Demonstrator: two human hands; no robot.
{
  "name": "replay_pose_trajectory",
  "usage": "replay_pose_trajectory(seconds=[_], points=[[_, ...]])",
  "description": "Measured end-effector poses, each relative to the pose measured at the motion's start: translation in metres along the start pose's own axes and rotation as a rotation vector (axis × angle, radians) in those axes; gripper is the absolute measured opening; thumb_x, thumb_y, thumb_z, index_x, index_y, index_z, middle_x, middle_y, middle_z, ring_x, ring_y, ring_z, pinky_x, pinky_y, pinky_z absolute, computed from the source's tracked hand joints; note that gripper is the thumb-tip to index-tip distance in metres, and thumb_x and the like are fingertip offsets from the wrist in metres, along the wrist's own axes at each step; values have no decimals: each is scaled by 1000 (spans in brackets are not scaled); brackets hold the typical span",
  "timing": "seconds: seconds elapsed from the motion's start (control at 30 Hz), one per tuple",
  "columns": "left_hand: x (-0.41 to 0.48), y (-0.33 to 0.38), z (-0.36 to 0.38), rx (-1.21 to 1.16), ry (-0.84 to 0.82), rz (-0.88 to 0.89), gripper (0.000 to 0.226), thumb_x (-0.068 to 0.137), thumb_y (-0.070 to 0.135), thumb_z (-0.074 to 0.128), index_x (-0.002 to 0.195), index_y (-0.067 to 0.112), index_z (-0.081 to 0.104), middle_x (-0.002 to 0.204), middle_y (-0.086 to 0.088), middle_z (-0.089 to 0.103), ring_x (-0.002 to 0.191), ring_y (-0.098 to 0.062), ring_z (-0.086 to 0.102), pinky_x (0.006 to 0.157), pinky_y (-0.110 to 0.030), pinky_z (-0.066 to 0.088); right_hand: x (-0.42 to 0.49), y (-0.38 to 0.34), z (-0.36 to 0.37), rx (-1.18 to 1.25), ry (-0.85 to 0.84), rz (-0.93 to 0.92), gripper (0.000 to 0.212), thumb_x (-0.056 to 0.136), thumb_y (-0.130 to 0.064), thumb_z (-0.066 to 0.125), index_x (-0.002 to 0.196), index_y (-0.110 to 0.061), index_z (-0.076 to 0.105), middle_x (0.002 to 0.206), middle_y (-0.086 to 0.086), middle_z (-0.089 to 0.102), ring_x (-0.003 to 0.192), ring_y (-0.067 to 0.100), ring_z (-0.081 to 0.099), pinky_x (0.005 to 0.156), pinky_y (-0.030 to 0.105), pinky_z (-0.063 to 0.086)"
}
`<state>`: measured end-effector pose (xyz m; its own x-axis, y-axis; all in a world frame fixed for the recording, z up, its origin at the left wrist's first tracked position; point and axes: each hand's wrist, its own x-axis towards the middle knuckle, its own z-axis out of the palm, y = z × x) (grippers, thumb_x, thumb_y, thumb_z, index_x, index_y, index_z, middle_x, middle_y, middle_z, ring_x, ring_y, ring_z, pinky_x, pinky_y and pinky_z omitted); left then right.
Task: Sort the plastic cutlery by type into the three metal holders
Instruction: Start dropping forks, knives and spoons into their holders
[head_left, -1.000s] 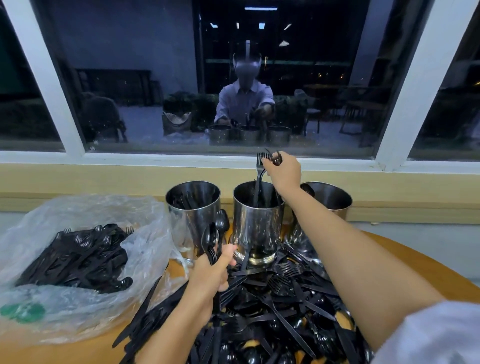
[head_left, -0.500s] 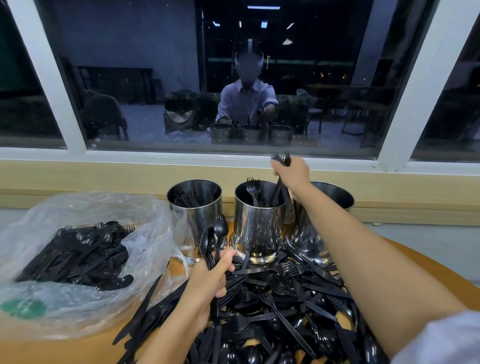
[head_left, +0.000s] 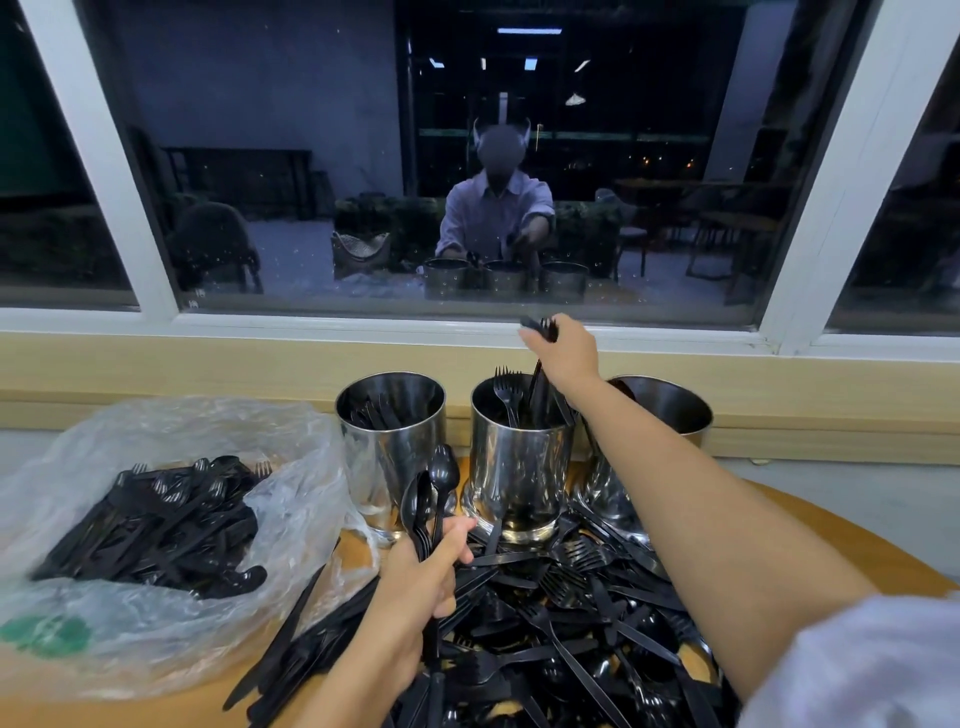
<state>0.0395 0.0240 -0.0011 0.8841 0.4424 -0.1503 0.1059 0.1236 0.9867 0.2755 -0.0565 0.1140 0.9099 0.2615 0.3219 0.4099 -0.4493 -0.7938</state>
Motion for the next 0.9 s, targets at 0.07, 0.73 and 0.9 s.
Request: replay_pose_trajectory(seconds=[0.07,0.73,0.9], points=[[-1,0,-2,-6,-4,0,45,92,41,63,94,-3,61,58,-2,28,49,-11,22,49,-19,29,-4,3,-1,13,-142,102,59,84,-46,71,125,-11,47,124,6,55,112,25,52,88,33,41],[-20,22,-42,-320,-12,-33,18,99,19,55,97,4,63,65,2,49,42,-3,27,38,-15,25,-36,-112,-38,498,-22,-319,16,96,-13,57,94,-19,72,82,-15,66,71,-10,55,65,2,41],[-20,21,-60,-367,27,-42,21,100,16,54,109,1,64,65,1,53,42,-4,27,36,-15,24,-33,-118,24,533,23,-302,19,92,-19,61,74,-23,62,54,-19,46,58,6,38,58,22,32]])
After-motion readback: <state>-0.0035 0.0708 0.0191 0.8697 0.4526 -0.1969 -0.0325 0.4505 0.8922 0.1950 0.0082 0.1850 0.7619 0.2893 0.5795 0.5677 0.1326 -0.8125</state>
